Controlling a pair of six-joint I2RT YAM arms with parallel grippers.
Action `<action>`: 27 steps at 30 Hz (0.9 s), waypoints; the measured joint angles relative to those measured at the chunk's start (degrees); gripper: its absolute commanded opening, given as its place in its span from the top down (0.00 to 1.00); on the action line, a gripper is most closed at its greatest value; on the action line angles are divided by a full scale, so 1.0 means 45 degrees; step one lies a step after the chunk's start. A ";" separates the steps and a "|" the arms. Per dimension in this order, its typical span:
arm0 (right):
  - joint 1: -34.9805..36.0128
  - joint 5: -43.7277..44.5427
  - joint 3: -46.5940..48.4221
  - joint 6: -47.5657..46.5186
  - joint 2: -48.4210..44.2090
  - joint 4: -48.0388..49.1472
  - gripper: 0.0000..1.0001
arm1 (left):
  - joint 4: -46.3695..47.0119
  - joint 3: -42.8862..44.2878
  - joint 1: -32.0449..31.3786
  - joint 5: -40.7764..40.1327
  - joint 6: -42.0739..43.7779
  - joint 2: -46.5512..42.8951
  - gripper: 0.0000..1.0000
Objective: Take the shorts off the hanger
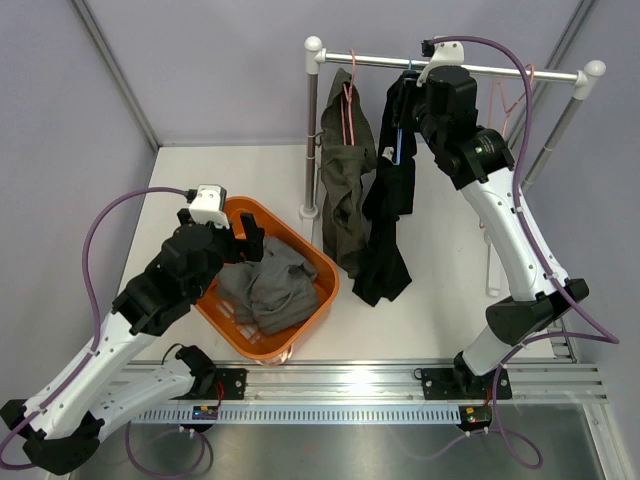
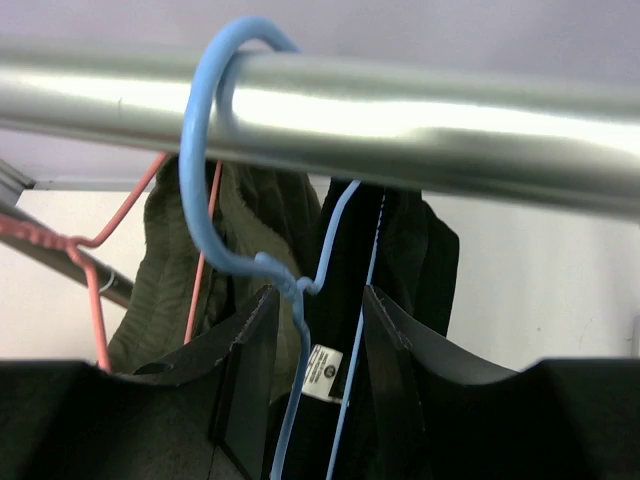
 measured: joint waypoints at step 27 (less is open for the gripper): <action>0.0010 0.1443 -0.0262 -0.0981 0.0903 0.2263 0.88 | 0.0010 -0.0301 0.0000 -0.0049 0.0063 -0.0175 0.01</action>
